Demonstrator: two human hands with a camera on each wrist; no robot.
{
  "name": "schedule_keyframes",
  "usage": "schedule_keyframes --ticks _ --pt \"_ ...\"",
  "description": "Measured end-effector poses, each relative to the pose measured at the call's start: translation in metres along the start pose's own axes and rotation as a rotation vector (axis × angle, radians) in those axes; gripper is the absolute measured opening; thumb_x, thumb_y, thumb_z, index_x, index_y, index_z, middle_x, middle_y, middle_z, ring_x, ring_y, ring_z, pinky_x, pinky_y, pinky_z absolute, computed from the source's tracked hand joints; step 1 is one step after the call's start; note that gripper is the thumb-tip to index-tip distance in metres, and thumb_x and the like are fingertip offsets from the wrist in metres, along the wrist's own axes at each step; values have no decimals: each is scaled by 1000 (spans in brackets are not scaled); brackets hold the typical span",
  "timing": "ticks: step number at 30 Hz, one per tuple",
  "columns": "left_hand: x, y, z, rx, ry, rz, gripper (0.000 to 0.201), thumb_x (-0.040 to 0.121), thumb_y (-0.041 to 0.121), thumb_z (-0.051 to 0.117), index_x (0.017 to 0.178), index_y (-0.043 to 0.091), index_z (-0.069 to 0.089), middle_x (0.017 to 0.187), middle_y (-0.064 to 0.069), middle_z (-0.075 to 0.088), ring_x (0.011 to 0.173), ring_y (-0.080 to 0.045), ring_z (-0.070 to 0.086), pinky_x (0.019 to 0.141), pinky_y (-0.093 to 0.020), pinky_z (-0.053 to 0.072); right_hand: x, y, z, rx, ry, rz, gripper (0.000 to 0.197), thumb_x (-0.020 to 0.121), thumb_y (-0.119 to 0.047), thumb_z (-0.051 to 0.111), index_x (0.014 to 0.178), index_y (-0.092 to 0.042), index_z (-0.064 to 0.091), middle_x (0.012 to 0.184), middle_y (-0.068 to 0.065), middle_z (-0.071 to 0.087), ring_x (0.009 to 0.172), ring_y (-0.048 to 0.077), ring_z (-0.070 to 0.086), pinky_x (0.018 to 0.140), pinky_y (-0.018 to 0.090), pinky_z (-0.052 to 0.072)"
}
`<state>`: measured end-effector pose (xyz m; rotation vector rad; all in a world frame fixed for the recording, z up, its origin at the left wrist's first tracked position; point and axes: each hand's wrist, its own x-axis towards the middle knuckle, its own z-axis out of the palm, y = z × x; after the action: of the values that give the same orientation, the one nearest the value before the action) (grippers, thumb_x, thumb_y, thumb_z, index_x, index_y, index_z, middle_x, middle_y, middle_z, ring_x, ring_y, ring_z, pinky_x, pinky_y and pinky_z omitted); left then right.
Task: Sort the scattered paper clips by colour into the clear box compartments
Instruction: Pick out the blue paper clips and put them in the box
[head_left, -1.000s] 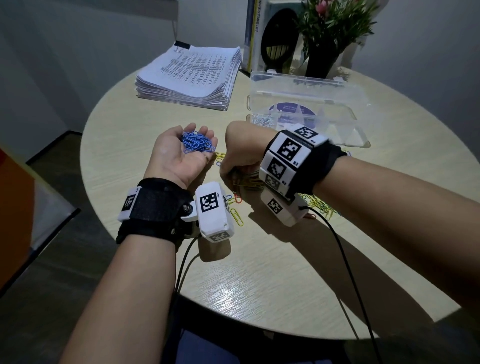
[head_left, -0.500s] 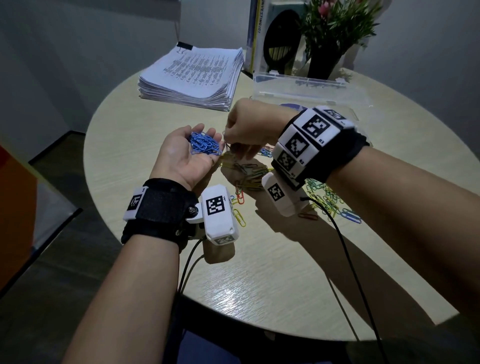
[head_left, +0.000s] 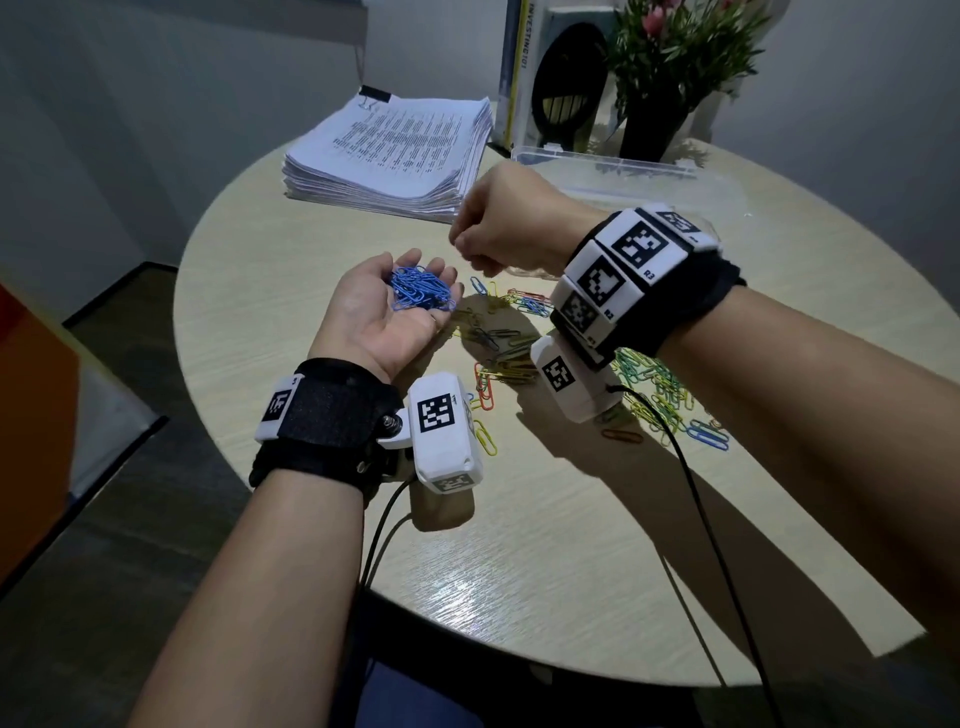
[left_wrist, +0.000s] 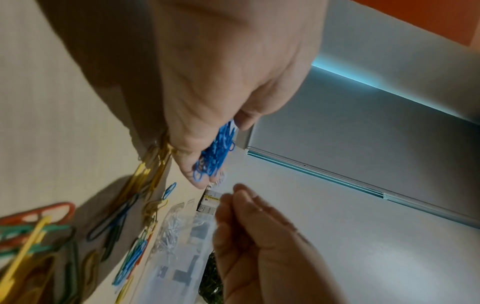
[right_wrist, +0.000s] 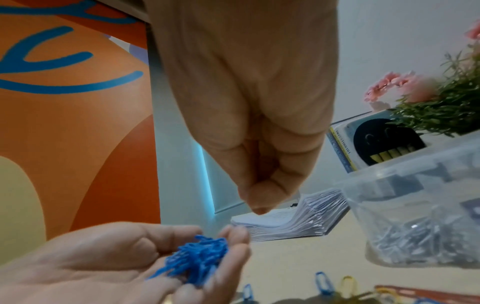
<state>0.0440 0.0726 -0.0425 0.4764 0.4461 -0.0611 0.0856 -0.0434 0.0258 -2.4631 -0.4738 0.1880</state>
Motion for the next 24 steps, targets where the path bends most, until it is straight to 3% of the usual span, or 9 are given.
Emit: schedule_keyframes --ticks 5,7,10,16,21,24 --pt "-1 0 -1 -7 5 -2 36 102 22 29 88 3 55 92 -19 56 86 -28 55 90 -41 41 -6 17 -1 -411 -193 89 22 75 -7 73 96 1 73 97 18 73 68 19 59 82 45 58" --pt "0 0 -1 -8 9 1 35 102 22 29 88 3 55 92 -19 56 86 -28 55 88 -41 41 -12 20 4 -468 -259 87 32 76 -19 78 100 1 72 96 16 72 68 19 57 85 43 57" --pt "0 -1 -1 2 20 2 35 102 22 29 89 3 55 93 -19 56 87 -29 56 88 -41 41 -18 21 12 -487 -284 77 44 74 -33 80 101 0 70 83 11 64 60 18 55 66 32 55" --pt "-1 0 -1 11 29 8 35 102 22 29 89 3 56 93 -19 57 87 -29 56 88 -41 41 -14 25 11 -486 -279 146 34 78 -26 76 102 -2 70 78 7 62 55 15 52 67 33 52" --pt "-1 0 0 21 32 10 35 102 22 29 90 3 55 94 -20 56 88 -30 56 89 -41 41 1 26 5 -404 -105 182 27 70 -3 71 96 4 72 74 12 62 66 21 57 62 32 52" --pt "-2 -1 0 14 33 8 35 102 22 30 90 2 55 95 -20 56 88 -30 56 91 -42 40 8 22 10 -462 -41 140 20 74 0 65 93 3 68 80 12 64 76 24 61 52 25 47"
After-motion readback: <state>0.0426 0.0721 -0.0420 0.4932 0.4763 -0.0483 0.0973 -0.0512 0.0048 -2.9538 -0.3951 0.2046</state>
